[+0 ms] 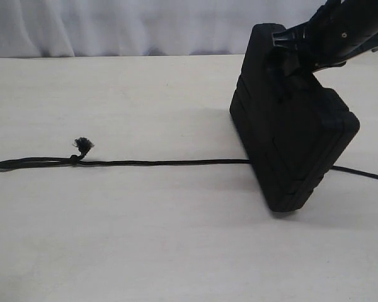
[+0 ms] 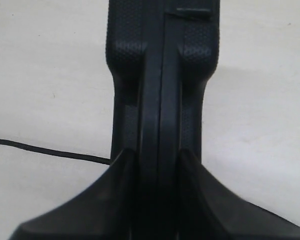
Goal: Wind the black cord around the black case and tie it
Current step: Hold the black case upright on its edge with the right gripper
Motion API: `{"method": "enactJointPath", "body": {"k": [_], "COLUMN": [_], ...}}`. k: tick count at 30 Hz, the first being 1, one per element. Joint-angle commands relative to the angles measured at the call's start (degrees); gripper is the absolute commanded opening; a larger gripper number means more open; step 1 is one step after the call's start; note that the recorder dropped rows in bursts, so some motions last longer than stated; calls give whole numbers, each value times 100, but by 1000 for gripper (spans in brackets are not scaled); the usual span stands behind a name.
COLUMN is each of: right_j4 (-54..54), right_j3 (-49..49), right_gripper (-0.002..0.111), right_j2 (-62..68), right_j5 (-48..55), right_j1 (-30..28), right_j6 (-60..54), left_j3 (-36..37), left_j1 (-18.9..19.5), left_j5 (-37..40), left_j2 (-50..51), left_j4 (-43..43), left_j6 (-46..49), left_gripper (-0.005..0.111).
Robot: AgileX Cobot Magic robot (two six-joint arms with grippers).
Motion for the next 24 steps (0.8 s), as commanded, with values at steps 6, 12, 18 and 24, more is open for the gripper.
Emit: {"method": "enactJointPath", "body": {"k": [6,12,18,24], "right_j4": [-276,-276,-276,-276], "right_j3": [43,43,43,43], "right_gripper": [4,4,4,4], "right_j2": [-31,-31,-31,-31], "right_j5": [416,463,504,516], "right_j1": [-14,-14,-14,-14], "right_j6": [-75,-152,-260,-300], "left_j3": [19,19,19,-1132], "left_j1": [-54,-54,-54,-54], "left_j5": [-1993,-3171,-3680,-3525], "left_j2": [-17,-17,-17,1376], "left_j4": [-282,-849,-496,4694], "left_j6": [-2,-500,-3124,-7467], "left_gripper": [0,0,0,0]}}
